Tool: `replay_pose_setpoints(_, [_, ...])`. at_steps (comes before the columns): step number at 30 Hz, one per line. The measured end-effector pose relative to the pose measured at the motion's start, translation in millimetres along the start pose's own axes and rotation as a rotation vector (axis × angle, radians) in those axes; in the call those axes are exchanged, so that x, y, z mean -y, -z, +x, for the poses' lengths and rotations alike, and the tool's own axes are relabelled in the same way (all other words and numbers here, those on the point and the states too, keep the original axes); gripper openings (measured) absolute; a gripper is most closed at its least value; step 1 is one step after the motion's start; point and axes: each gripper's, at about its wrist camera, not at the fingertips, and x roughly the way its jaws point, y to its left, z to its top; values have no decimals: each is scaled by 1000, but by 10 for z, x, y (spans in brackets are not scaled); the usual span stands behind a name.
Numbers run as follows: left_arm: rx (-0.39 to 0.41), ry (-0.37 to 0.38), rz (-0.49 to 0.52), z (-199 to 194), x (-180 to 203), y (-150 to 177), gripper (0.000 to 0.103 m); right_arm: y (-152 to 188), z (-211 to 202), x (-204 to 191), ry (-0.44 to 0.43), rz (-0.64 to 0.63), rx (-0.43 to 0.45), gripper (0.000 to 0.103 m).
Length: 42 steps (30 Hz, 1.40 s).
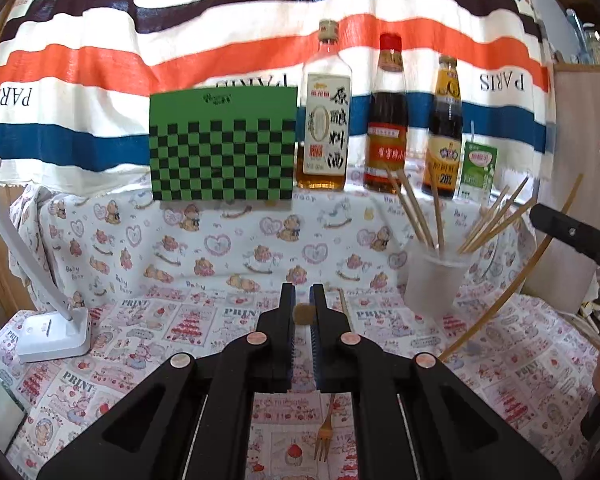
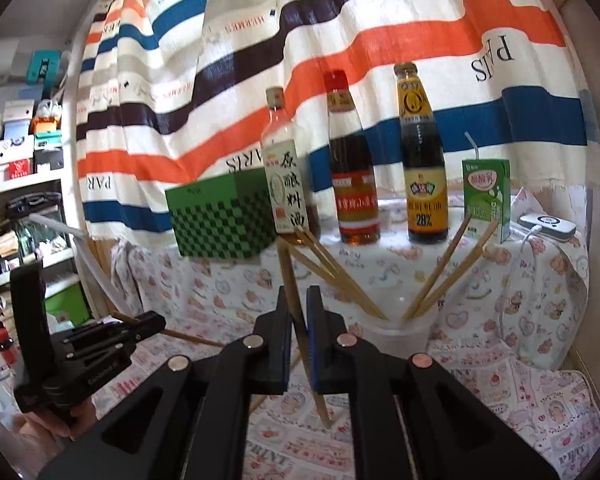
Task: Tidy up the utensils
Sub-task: 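Carry both held chopsticks up over the clear cup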
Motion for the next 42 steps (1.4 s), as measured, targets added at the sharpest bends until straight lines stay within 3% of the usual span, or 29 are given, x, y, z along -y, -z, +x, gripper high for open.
replay_pose_setpoints(4, [26, -4, -11, -39, -10, 7, 6, 12, -25, 38, 26, 20, 6, 5])
replay_pose_setpoints(8, [93, 74, -41, -194, -64, -55, 6, -31, -69, 123, 25, 56, 27, 5])
replay_pose_setpoints(17, [55, 147, -37, -96, 89, -421, 6, -342, -148, 222, 45, 45, 30, 5])
replay_pose_setpoints(27, [38, 368, 37, -201, 647, -1139, 6, -1199, -122, 416, 135, 51, 187, 5])
replay_pose_setpoints(30, [26, 402, 49, -153, 788, -1286, 6, -1263, 16, 550, 162, 86, 228, 5])
replay_pose_setpoints(34, [24, 382, 104, -27, 984, -1453, 6, -1193, 144, 791, 192, 149, 282, 5])
replay_pose_setpoints(38, [-22, 370, 120, 271, 1105, -1587, 6, -1170, 304, 984, 216, 181, 236, 5])
replay_pose_setpoints(42, [-170, 383, 116, 766, 1214, -1655, 6, -1116, 440, 1239, 219, 252, 189, 5])
